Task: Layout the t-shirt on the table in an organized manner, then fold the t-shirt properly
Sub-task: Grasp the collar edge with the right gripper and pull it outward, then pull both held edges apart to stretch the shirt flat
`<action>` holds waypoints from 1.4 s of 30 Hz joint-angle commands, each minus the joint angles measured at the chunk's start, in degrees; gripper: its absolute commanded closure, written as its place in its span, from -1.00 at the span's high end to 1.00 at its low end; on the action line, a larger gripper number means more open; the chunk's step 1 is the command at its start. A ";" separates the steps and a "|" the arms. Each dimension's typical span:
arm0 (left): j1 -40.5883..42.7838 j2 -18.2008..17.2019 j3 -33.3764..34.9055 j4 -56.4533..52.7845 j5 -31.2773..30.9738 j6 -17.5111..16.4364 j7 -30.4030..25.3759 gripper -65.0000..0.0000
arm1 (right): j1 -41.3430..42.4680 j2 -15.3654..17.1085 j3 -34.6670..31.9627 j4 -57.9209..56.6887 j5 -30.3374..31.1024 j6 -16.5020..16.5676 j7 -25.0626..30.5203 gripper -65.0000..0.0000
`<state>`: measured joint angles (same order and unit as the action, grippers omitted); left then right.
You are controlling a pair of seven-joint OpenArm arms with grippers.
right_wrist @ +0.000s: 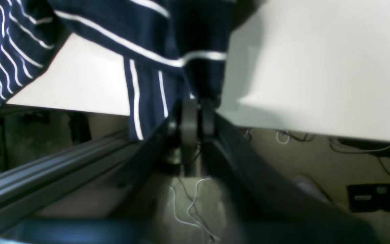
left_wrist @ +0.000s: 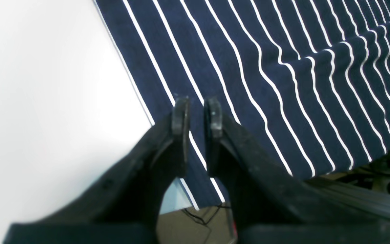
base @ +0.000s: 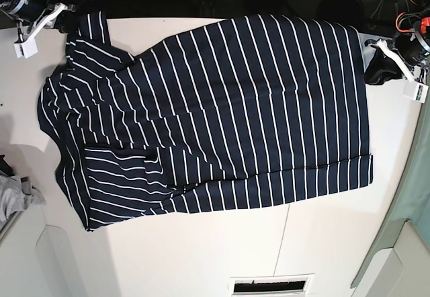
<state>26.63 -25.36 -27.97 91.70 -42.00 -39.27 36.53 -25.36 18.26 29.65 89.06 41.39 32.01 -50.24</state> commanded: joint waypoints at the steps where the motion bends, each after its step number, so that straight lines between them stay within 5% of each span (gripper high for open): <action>1: -0.17 -1.36 -0.44 0.68 -1.68 -0.39 -0.02 -0.74 | 0.20 0.96 0.55 1.14 0.28 0.31 0.70 -0.18; 3: -1.09 -1.49 -0.44 0.68 -2.36 -0.39 2.32 -0.74 | 0.28 1.11 0.92 1.79 -0.20 0.11 0.68 0.35; 4: -1.53 -1.51 -0.44 0.68 -2.36 -0.39 3.23 -0.74 | 0.26 1.11 1.36 2.49 0.26 0.04 0.44 0.39; 13: -1.88 -4.59 -0.28 0.68 -5.07 -0.39 3.58 -0.73 | 1.55 1.11 9.57 11.72 3.98 0.35 1.68 0.38; 21: -2.86 -4.94 7.34 0.68 -5.16 -0.37 3.54 -0.84 | 14.69 1.09 6.36 4.72 0.72 -0.31 5.18 0.38; 24: -3.96 -4.59 10.51 0.68 -2.67 -0.39 2.91 -1.00 | 20.33 1.11 3.41 -0.44 -2.69 -0.31 6.43 0.06; 28: -4.76 -4.52 12.11 0.63 -0.72 -0.37 1.55 -1.00 | 26.38 1.11 -1.14 -6.84 -9.22 -0.28 8.94 -1.00; 33: -4.72 -4.46 12.74 -1.97 -0.52 -0.35 1.44 -1.00 | 32.96 1.11 -5.14 -16.09 -14.69 -0.28 10.91 -1.00; 36: -4.70 -4.46 12.74 -5.27 -0.55 2.47 1.46 -1.00 | 35.85 1.14 -7.28 -22.53 -18.12 -0.28 13.14 -1.00; 42: -5.70 -4.48 12.74 -11.45 1.46 3.69 1.42 -1.00 | 34.38 1.16 -9.53 -26.84 -16.04 -0.26 10.56 -1.00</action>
<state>21.50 -28.73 -14.87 79.77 -40.77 -35.86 38.24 8.67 18.44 19.97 61.56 25.47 31.55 -38.98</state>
